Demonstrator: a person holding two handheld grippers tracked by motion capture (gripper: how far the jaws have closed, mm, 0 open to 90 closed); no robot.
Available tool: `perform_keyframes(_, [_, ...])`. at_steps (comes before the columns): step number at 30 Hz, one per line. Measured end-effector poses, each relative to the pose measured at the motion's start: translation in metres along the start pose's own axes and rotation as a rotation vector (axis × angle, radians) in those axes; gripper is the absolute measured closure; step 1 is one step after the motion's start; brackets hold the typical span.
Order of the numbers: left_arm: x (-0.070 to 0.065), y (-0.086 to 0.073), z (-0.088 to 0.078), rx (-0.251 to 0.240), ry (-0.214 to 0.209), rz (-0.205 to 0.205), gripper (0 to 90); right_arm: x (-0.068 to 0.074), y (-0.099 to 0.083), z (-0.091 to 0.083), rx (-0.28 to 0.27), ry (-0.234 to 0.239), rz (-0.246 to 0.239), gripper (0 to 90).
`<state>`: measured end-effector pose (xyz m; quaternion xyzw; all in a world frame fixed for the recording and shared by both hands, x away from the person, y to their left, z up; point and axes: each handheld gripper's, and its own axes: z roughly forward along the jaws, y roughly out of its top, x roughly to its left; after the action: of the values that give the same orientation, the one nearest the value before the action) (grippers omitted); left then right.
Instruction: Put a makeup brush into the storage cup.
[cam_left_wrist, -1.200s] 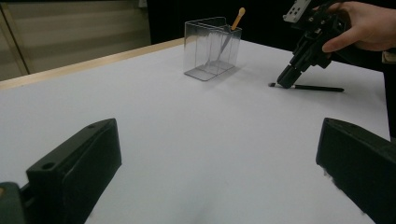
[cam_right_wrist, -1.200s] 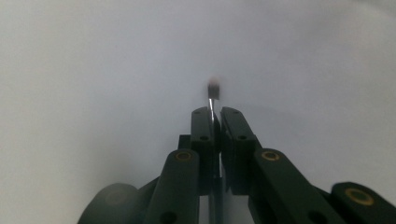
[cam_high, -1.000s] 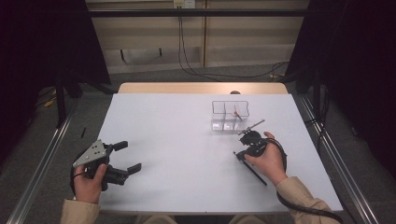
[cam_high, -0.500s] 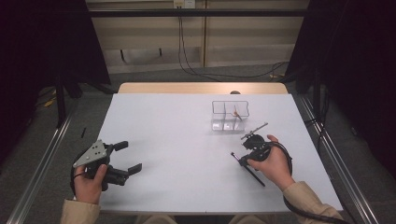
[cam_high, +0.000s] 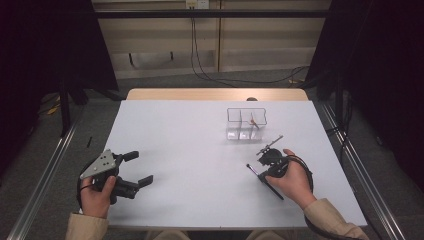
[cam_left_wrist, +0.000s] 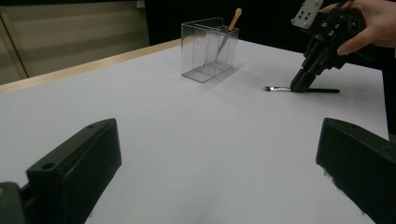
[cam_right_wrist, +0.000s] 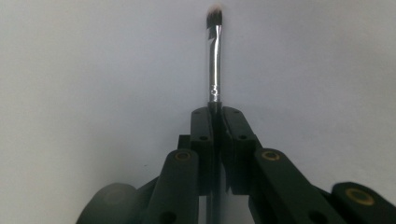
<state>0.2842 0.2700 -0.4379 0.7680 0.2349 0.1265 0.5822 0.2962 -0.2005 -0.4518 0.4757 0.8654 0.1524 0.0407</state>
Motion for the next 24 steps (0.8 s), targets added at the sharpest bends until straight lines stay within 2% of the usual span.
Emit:
perform_keyframes(4, [0.0003,-0.0005,0.0003,0.005,0.002,0.0,0.0,0.0001,0.0033,0.0006,0.023,-0.005,-0.005,83.9])
perform_keyframes(5, [0.0004,-0.0006,0.0004,0.005,0.001,-0.001,0.0,-0.0003,0.0037,0.0005,0.028,-0.001,-0.018,83.7])
perform_keyframes(10, [0.0005,-0.0009,0.0004,0.007,0.004,-0.002,0.0,-0.0048,0.0032,0.0011,0.023,0.034,-0.004,83.2])
perform_keyframes(11, [0.0006,-0.001,0.0004,0.008,0.004,-0.002,0.0,-0.0055,0.0034,0.0012,0.026,0.035,-0.014,83.2])
perform_keyframes(15, [0.0009,-0.0009,0.0004,0.007,0.004,-0.002,0.0,-0.0028,0.0063,0.0013,0.048,0.021,-0.029,82.9])
perform_keyframes(18, [0.0008,-0.0012,0.0006,0.007,0.002,-0.003,0.0,-0.0009,0.0077,0.0015,0.057,0.005,-0.023,83.0])
perform_keyframes(21, [0.0011,-0.0013,0.0002,0.007,0.002,-0.003,0.0,0.002,0.0076,0.0013,0.057,-0.016,-0.041,84.4])
perform_keyframes(24, [0.0012,-0.0014,0.0,0.006,0.002,-0.005,0.0,0.002,0.0059,0.0009,0.044,-0.013,-0.042,84.6])
